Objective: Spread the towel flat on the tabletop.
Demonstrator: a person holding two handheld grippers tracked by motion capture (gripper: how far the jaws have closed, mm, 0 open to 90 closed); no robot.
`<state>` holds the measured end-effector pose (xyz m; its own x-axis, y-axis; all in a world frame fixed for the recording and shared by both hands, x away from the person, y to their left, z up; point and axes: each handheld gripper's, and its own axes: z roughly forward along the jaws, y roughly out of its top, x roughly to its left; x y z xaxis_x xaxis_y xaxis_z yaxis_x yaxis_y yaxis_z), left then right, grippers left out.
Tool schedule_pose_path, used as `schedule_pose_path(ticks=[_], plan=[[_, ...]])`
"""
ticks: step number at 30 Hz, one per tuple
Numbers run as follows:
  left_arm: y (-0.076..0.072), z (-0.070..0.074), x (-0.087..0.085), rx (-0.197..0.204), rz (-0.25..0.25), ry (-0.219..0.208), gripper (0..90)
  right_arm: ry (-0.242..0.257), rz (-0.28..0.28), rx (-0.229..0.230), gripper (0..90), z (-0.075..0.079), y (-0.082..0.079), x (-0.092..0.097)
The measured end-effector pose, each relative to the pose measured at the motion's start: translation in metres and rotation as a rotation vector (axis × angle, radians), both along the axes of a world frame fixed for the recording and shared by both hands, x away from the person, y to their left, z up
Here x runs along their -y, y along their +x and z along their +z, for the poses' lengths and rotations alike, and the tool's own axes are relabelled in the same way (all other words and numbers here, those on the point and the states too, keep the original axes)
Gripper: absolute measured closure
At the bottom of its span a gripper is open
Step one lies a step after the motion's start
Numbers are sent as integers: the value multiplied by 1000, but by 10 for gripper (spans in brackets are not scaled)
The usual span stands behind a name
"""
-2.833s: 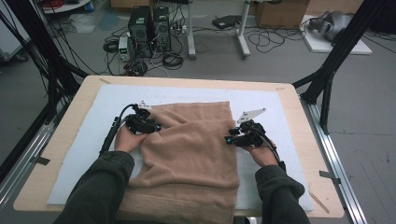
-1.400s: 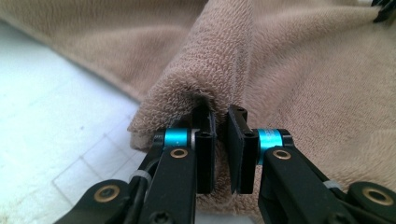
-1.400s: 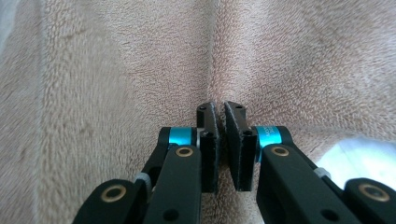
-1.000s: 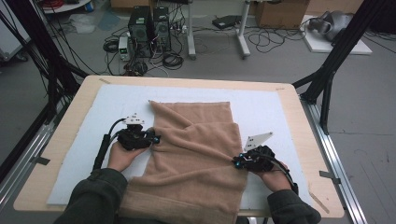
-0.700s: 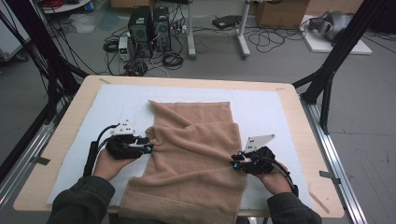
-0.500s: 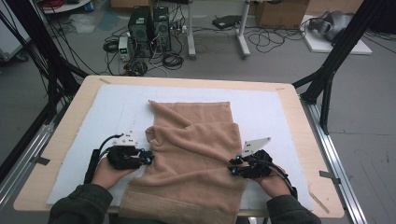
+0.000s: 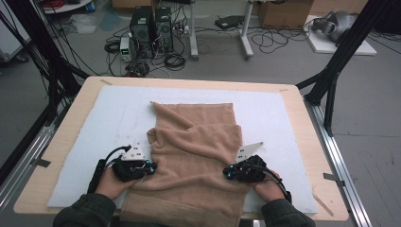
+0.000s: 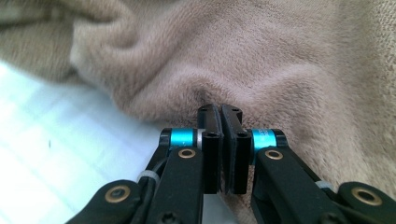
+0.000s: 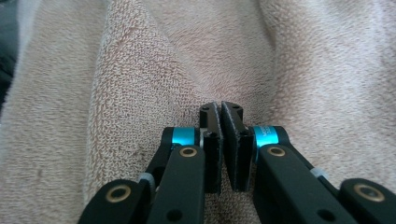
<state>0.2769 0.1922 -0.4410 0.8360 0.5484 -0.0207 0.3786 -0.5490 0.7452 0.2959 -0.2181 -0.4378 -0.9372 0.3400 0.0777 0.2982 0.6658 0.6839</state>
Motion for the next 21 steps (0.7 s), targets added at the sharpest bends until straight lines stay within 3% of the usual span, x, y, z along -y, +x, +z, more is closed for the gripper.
schedule_pose_path(ticks=[9, 13, 16, 18, 21], plan=[[-40, 4, -27, 17, 5, -31, 868, 17, 96, -13, 893, 2, -26, -13], [-60, 5, -31, -4, -24, -44, 868, 50, 189, -66, 897, 4, -41, -20], [-67, 10, -32, -9, -48, -80, 860, 70, 235, -72, 892, 10, -48, -21], [-62, 14, -31, 4, -48, -100, 803, 90, 203, -43, 837, 16, -45, -16], [-41, 19, -25, 20, -23, -112, 712, 45, 117, 20, 757, 21, -29, -9]])
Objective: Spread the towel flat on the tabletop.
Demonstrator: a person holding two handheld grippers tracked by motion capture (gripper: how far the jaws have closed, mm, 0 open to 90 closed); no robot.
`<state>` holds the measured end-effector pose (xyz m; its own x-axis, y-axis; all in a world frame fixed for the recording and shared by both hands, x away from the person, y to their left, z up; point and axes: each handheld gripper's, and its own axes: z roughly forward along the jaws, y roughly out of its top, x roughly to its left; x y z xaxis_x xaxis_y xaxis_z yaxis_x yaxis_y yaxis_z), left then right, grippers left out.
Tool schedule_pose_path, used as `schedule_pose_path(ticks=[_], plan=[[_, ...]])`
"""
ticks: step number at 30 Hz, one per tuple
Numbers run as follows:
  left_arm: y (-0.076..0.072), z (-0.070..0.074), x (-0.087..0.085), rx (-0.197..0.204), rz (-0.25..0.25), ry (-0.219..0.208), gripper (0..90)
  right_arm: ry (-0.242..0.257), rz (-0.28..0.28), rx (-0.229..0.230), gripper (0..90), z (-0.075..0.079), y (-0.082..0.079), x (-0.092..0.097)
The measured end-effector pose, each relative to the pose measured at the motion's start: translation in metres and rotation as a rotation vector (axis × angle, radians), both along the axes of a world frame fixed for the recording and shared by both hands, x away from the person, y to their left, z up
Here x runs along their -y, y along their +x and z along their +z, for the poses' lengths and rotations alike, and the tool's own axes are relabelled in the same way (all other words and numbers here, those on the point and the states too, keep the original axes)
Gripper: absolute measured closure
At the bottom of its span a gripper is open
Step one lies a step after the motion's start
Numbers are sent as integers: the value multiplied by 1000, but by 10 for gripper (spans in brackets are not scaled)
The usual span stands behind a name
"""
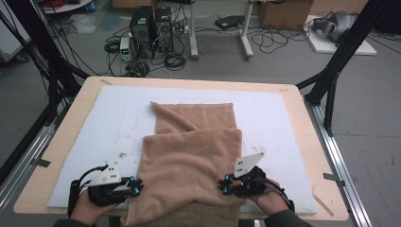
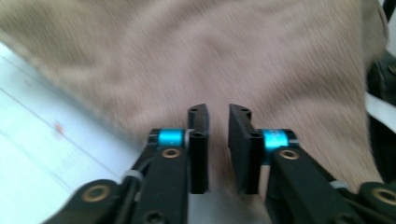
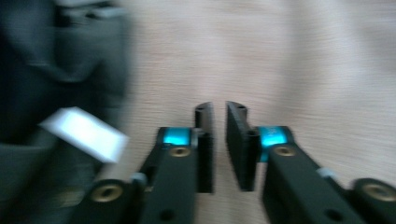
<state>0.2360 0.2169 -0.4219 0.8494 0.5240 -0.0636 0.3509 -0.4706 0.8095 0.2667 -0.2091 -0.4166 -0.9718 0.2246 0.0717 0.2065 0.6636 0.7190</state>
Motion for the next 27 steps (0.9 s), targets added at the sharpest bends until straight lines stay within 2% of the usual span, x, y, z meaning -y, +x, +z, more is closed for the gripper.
schedule_pose_path(ticks=[2, 3, 5, 8, 9, 10, 11, 12, 14, 16, 22, 24, 27], plan=[[14, 0, 5, 6, 18, -5, 681, -27, -64, 15, 670, -2, 13, 3], [22, -1, 9, 8, 33, 1, 656, -37, -85, 1, 659, -4, 20, 5], [37, -6, 14, -3, 63, 19, 597, -69, -130, 14, 615, -8, 33, 7], [52, -20, 23, -42, 82, 79, 545, -91, -137, -14, 634, -14, 42, 7], [54, -23, 24, -34, 74, 90, 551, -105, -130, -23, 662, -17, 44, 5], [53, -23, 24, -18, 78, 92, 578, -102, -129, -20, 708, -18, 45, 4], [53, -22, 24, -21, 74, 88, 639, -100, -131, -21, 758, -18, 45, 4], [53, -22, 23, -28, 62, 82, 762, -99, -120, -25, 826, -18, 45, 2], [50, -21, 25, -19, 58, 99, 844, -108, -98, -16, 865, -17, 42, -1], [45, -20, 24, -15, 43, 103, 854, -99, -72, -38, 869, -17, 39, -3], [19, -19, 11, -4, 12, 84, 856, -65, -24, -42, 871, -14, 13, -4], [9, -17, 6, -11, 2, 67, 856, -50, 3, -50, 871, -12, 3, -4], [3, -10, 1, -28, -29, 27, 844, -9, 67, -71, 870, -5, -11, -6]])
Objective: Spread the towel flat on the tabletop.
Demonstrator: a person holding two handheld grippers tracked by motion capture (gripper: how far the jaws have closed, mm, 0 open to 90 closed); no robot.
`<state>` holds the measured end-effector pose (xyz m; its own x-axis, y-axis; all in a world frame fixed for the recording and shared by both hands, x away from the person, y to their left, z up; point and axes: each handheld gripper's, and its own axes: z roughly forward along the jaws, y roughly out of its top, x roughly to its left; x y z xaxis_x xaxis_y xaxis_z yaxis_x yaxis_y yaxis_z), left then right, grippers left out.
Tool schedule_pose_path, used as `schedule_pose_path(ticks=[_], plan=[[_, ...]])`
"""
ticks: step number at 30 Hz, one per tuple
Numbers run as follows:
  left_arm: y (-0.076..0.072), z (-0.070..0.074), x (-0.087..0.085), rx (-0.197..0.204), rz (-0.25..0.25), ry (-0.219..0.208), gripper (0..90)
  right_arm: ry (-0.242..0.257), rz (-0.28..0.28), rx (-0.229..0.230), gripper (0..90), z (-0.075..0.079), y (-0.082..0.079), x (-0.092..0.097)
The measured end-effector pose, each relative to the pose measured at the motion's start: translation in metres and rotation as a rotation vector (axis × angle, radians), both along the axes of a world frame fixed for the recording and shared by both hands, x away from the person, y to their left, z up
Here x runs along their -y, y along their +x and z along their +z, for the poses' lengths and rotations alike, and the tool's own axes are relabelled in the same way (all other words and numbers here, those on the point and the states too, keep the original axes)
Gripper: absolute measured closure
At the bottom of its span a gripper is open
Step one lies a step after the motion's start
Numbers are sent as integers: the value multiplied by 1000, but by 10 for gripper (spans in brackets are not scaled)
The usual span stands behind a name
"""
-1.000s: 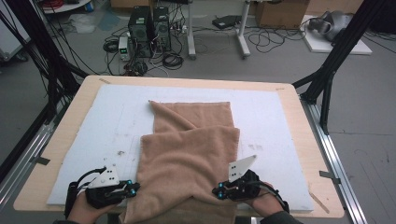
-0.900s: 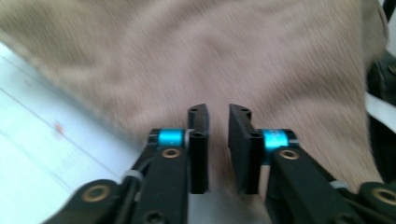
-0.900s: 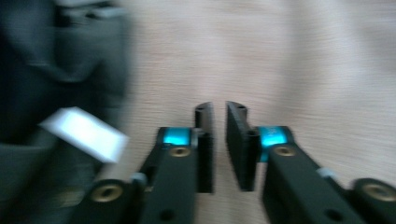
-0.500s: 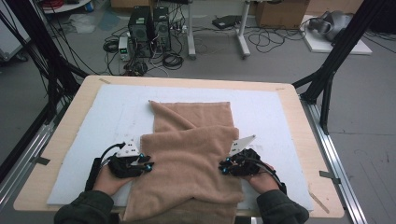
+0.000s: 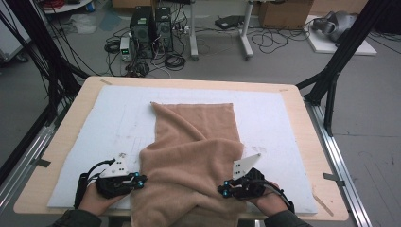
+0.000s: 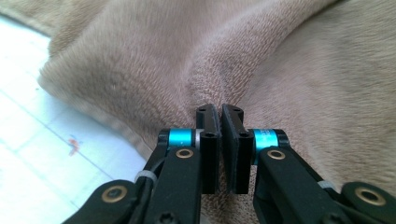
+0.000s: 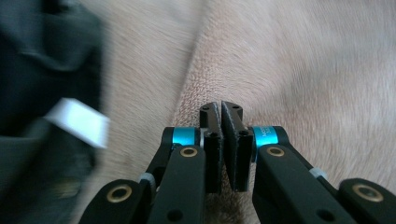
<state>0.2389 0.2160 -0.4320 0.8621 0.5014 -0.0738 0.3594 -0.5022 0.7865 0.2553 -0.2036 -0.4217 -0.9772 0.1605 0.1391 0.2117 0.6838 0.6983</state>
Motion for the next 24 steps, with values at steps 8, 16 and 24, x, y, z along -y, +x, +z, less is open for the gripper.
schedule_pose_path(ticks=[8, 16, 24], plan=[[23, 4, 13, 8, 36, -16, 643, -23, -121, 101, 687, 13, 22, 9], [35, -11, 26, -10, 19, 65, 776, -73, -160, 51, 754, -14, 42, 5], [13, -2, 6, 14, -7, 32, 849, -20, -73, -2, 862, -9, 19, 0]])
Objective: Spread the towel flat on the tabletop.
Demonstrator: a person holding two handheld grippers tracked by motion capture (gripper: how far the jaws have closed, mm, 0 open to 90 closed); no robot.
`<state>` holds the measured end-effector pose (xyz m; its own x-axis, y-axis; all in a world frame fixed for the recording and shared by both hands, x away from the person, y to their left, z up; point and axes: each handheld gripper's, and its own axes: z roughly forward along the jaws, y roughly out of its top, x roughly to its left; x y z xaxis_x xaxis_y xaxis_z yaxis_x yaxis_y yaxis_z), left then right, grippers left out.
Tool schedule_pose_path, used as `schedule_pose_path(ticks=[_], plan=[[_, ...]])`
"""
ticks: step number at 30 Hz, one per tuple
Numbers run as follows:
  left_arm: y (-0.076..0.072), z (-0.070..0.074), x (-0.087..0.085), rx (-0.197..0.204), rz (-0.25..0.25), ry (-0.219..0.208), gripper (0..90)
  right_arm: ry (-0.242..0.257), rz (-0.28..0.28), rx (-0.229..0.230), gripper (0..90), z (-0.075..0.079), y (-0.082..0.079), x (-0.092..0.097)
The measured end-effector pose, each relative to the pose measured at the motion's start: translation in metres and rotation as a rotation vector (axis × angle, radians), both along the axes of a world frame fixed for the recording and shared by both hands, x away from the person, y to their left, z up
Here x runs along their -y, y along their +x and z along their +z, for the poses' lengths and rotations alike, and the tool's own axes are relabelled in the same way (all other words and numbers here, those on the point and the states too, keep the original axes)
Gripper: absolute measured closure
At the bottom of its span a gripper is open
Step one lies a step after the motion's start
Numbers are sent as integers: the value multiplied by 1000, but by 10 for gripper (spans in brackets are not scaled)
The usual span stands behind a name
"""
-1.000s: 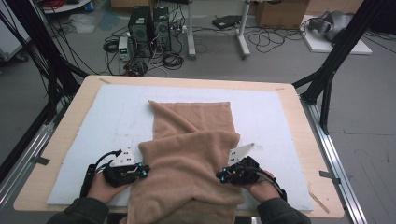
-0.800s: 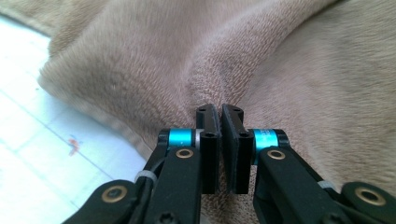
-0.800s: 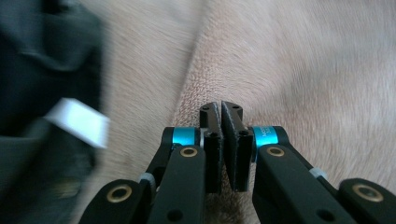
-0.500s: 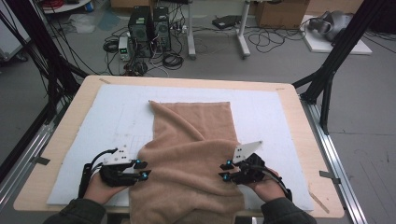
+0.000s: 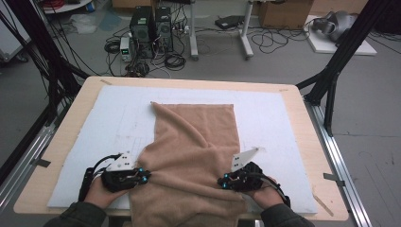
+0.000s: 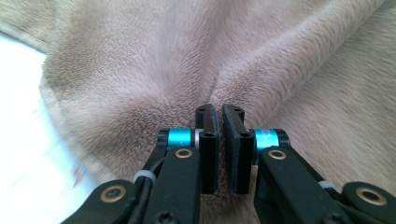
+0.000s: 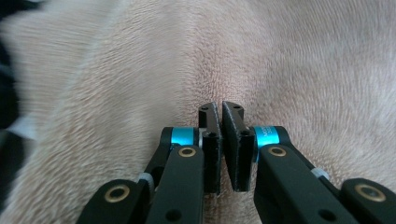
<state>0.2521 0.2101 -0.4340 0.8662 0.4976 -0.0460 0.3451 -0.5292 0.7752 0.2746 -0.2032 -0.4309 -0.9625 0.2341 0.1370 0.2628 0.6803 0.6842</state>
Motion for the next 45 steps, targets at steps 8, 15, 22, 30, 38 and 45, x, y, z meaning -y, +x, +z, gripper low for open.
schedule_pose_path(ticks=[8, 15, 22, 30, 38, 45], plan=[[-4, 8, -16, -33, -9, -70, 631, 16, 6, 82, 737, 21, -7, -7], [26, -3, -2, -43, 79, -6, 560, -71, -149, 90, 647, 11, 40, 8], [22, -9, -1, -49, 63, 7, 844, -93, -165, 60, 847, -2, 58, 9], [10, -2, -8, -65, 25, -59, 733, -90, -192, 78, 830, 4, 55, 23], [39, -1, -5, -58, 131, -92, 548, -70, -302, 94, 697, 6, 74, 27], [44, -9, 4, -127, 60, -52, 613, -59, -372, 46, 647, -4, 97, 25]])
